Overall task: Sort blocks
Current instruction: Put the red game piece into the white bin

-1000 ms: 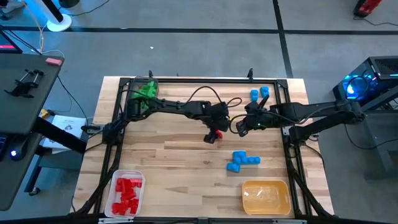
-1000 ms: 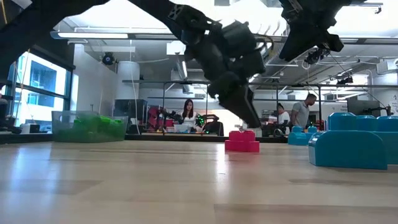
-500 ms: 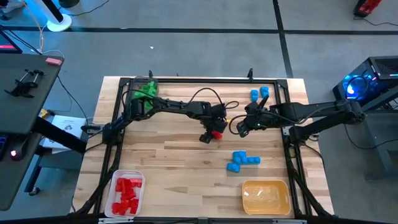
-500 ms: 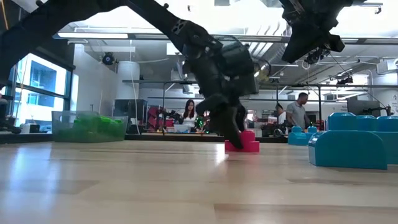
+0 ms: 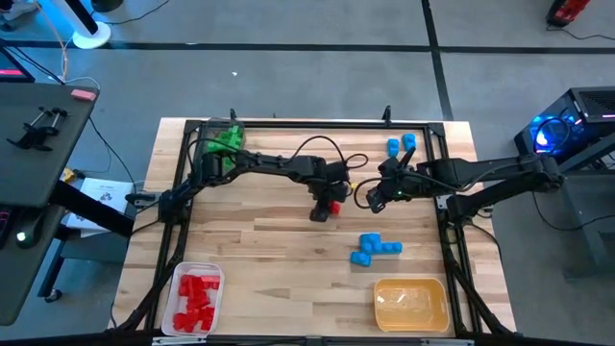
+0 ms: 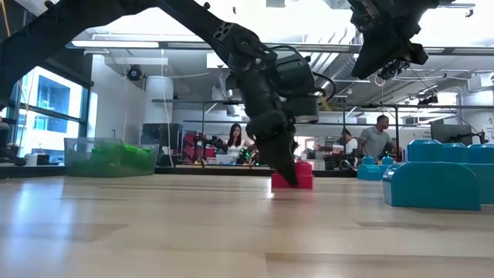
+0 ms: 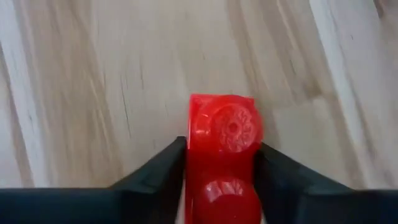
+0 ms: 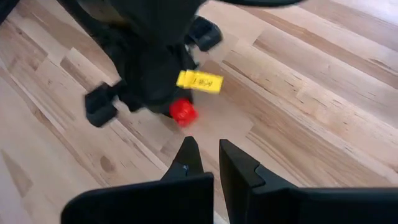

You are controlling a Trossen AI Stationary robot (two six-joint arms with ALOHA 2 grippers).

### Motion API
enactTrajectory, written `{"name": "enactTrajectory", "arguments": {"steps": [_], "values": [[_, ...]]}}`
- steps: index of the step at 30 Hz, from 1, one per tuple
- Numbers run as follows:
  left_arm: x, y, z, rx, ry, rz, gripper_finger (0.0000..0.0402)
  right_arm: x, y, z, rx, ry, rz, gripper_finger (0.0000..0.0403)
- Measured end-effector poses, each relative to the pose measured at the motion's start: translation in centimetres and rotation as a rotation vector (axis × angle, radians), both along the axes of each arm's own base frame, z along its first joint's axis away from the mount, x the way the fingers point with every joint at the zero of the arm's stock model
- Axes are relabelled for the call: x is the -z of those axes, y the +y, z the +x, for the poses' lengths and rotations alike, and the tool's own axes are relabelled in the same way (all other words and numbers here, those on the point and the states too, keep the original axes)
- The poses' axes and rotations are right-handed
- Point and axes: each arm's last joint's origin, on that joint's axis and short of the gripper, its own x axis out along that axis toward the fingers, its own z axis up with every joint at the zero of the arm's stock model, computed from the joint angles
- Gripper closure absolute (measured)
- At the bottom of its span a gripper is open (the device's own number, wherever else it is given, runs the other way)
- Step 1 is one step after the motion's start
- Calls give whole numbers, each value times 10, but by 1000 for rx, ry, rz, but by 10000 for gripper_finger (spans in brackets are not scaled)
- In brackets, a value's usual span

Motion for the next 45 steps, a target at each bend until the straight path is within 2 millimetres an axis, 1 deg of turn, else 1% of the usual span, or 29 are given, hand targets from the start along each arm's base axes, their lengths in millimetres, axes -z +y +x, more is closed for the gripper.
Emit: {"name": "enactTrajectory", "arguments": {"steps": [2, 3, 4, 7, 9, 12, 15, 17, 19, 21, 23, 25, 28, 31, 33, 37, 40, 42, 45], "values": [[-6, -1, -5, -42, 39, -27, 291, 0, 0, 0, -9, 4, -7, 403], [-10, -2, -8, -54, 59, -39, 305, 0, 0, 0, -12, 7, -16, 403], [-12, -3, -11, -55, 90, -48, 305, 0, 0, 0, -13, 10, -25, 403], [-27, -2, -26, -40, 173, -74, 305, 0, -2, -1, -7, 14, -44, 403], [-47, 2, -40, -28, 217, -100, 305, 0, -4, 0, 0, 14, -64, 403], [-82, 8, -67, -47, 315, -138, 305, -1, -9, 1, -5, 8, -91, 403], [-118, 6, -94, -121, 393, -166, 305, -4, -16, 5, -10, -27, -118, 403], [-145, -3, -113, -180, 399, -198, 305, -7, -23, 9, -21, -65, -147, 403], [-168, -17, -132, -221, 381, -234, 305, -11, -29, 13, -43, -106, -173, 403], [-182, -39, -152, -233, 366, -241, 305, -15, -36, 17, -77, -145, -188, 403], [-190, -62, -175, -265, 367, -250, 303, -18, -44, 19, -107, -177, -202, 403], [-192, -86, -199, -323, 382, -267, 302, -20, -51, 20, -131, -199, -216, 403], [-184, -123, -234, -448, 424, -314, 301, -22, -63, 20, -161, -214, -229, 403], [-176, -160, -265, -581, 479, -425, 300, -22, -73, 17, -176, -213, -229, 403], [-172, -183, -282, -665, 518, -507, 300, -22, -79, 16, -184, -211, -229, 403], [-165, -226, -302, -792, 550, -677, 299, -22, -88, 13, -187, -209, -229, 403], [-159, -250, -311, -844, 537, -767, 296, -22, -92, 11, -184, -205, -235, 403], [-152, -259, -318, -904, 568, -754, 286, -22, -95, 10, -178, -202, -239, 403], [-141, -265, -330, -1002, 639, -645, 261, -22, -97, 10, -169, -201, -240, 403]]}}
